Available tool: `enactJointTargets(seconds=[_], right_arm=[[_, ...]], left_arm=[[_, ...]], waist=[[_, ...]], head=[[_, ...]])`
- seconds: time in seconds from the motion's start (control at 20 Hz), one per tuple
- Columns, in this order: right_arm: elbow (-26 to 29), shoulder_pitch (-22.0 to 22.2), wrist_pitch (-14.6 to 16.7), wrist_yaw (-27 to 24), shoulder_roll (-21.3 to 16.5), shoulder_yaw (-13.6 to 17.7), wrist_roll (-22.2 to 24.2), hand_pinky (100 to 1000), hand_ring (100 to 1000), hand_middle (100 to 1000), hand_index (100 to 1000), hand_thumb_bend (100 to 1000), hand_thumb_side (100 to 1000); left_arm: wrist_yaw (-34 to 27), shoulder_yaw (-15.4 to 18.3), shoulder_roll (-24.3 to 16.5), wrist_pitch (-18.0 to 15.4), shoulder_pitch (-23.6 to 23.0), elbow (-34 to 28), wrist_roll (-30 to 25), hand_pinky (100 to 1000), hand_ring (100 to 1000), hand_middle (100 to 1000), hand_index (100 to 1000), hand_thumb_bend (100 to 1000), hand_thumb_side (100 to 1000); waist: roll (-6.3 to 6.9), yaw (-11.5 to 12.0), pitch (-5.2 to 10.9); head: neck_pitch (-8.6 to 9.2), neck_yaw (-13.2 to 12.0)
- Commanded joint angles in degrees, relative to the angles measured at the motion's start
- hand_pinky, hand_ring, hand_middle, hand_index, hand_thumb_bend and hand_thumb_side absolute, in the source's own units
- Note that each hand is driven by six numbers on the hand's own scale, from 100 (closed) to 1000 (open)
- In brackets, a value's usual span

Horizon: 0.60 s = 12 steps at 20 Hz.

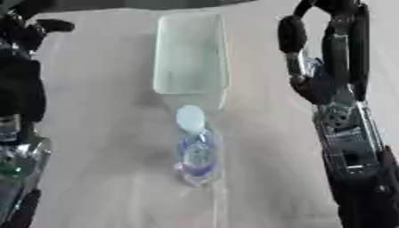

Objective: Pick up objects on the table and place them in the box.

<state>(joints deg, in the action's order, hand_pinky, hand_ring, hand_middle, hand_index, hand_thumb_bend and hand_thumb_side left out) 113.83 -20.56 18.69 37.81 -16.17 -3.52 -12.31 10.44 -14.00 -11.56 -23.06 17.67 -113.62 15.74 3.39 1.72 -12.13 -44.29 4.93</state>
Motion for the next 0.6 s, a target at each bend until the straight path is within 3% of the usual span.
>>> enactJointTargets(seconds=[0.05,0.6], right_arm=[[0.76,-0.39,-0.1,0.12,-0.57,0.32,0.0,331,648,591,925,397,1000],[0.76,-0.41,0.21,0.27,-0.47,0.47,0.04,335,652,595,931,415,1000]], left_arm=[[-0.14,0.26,-0.12,0.0,0.34,-0.98,0.13,630,792,882,927,524,742],[0.02,0.4,0.01,0.06,0.32,-0.98,0.14,631,791,880,928,526,743]], waist=[[-0.26,-0.04,1.01],[-0.41,-0.06,1.06]], head=[[0.18,-0.56],[0.18,-0.91]])
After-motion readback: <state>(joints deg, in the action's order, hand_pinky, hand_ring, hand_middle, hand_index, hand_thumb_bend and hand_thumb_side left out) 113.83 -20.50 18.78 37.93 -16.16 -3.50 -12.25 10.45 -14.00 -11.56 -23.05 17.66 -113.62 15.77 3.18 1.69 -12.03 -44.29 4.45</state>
